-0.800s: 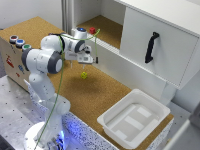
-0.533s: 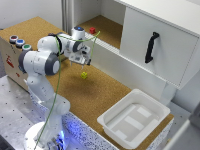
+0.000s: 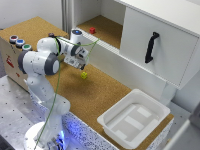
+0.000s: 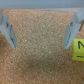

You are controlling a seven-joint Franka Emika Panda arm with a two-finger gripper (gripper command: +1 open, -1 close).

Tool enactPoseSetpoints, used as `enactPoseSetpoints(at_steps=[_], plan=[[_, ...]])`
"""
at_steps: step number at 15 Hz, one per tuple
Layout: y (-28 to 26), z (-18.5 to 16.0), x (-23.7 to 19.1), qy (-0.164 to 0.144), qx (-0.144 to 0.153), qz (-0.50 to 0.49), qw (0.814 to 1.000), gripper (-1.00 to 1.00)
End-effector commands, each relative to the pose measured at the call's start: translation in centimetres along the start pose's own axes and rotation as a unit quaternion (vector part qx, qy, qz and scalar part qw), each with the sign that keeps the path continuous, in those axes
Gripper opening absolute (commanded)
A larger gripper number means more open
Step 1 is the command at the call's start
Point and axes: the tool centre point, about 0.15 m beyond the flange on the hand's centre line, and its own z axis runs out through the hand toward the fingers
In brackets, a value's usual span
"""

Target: Slide right the yellow block

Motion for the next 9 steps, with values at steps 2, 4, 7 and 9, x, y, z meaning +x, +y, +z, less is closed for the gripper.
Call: enactPoseSetpoints(at_steps=[2,4,7,9], plan=[[1.0,4.4,1.6,-0.025,0.023,0.028,0.999,-1.0],[1.5,4.8,2.0,-0.019,0.007,0.028,0.999,-1.0],[1.6,4.9,2.8,-0.01,0.0,0.027,1.0,-1.0],[2.3,4.7,3.1,-0.006,-0.008,0.032,0.999,-1.0]])
